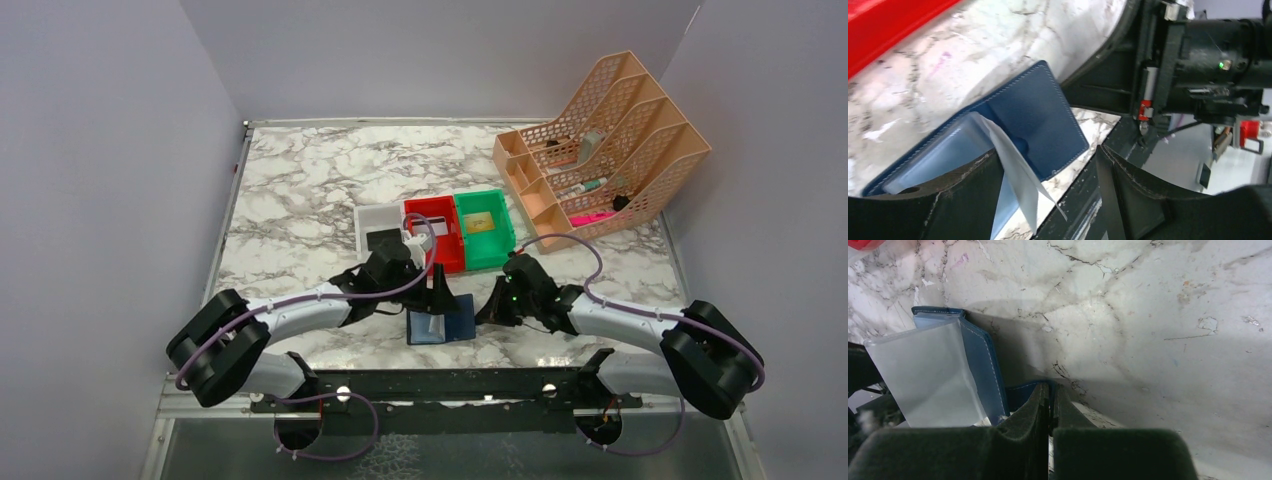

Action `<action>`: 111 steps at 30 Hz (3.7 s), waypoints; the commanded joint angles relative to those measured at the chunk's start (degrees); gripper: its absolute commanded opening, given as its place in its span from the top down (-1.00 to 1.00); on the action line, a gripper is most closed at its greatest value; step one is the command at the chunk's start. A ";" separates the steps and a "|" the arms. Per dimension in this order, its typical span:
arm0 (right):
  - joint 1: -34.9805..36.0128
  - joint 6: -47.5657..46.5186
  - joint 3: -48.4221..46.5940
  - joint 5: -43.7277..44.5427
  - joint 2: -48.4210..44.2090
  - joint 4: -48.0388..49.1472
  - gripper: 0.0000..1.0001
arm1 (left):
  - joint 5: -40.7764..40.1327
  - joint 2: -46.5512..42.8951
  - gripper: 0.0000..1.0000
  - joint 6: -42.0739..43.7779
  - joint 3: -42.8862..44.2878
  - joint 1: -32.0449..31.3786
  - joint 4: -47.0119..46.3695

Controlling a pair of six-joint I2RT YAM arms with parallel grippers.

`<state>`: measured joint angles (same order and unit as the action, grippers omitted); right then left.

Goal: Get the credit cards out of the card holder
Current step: Open the card holder at the center of the board, then remove the credit card from the card holder.

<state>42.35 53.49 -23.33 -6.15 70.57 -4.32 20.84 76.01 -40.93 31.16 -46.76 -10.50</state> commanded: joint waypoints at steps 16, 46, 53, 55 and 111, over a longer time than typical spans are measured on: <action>-0.07 1.72 0.94 1.69 -4.16 -3.62 0.55 | 0.37 10.47 -0.15 -2.32 5.47 -7.40 -5.74; -0.07 -4.04 -5.22 -12.89 2.90 5.89 0.79 | -6.18 9.67 0.68 -1.61 2.73 -8.52 -0.57; -0.07 -5.34 -4.48 -9.51 9.83 1.42 0.82 | -14.14 3.32 0.48 2.42 5.99 -8.48 11.06; -0.07 -5.54 -3.36 -9.98 9.98 2.58 0.82 | -17.84 0.37 0.26 3.45 6.59 -8.43 14.72; -0.07 -3.50 -3.08 -6.73 8.42 1.47 0.74 | -7.21 5.95 -0.12 -1.08 7.19 -8.26 4.95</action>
<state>42.19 49.95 -27.83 -17.54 80.29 1.69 11.33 81.28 -41.15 37.80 -54.87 -2.28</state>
